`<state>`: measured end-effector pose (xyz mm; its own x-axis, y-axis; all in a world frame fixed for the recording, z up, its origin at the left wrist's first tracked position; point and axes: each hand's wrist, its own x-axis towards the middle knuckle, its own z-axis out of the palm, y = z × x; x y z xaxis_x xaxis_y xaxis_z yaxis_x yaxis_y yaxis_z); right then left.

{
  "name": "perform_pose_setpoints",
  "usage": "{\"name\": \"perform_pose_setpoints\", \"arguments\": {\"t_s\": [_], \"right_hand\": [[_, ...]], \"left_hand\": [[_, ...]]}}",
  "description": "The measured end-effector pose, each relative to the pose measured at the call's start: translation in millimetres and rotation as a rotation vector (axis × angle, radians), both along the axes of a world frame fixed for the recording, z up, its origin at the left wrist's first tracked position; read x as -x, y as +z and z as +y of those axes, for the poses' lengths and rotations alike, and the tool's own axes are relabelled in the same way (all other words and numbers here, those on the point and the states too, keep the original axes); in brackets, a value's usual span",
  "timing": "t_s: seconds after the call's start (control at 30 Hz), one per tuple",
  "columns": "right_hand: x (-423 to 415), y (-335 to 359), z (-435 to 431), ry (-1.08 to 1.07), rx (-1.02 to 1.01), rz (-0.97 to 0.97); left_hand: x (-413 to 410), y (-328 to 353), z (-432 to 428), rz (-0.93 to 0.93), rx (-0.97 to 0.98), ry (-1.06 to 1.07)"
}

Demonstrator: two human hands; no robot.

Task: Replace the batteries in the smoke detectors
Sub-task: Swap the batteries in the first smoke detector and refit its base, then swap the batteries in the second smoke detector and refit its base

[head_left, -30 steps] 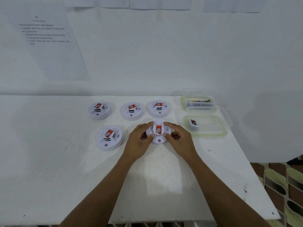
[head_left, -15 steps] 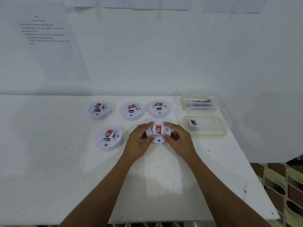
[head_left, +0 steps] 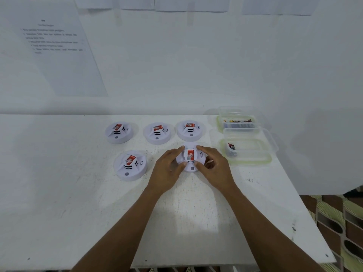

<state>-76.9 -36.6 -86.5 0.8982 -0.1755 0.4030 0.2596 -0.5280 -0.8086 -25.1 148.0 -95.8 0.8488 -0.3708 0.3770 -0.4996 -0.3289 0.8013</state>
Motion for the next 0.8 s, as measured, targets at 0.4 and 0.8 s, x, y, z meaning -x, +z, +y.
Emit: {"name": "perform_pose_setpoints", "arguments": {"t_s": [0.4, 0.8], "right_hand": [[-4.3, -0.8, 2.9, -0.109, 0.112, 0.053], [10.7, 4.4, 7.3, -0.096, 0.338, -0.084]], "left_hand": [[-1.8, -11.2, -4.4, -0.052, -0.170, 0.095], [42.8, 8.7, 40.7, -0.427, -0.391, 0.354]]}}
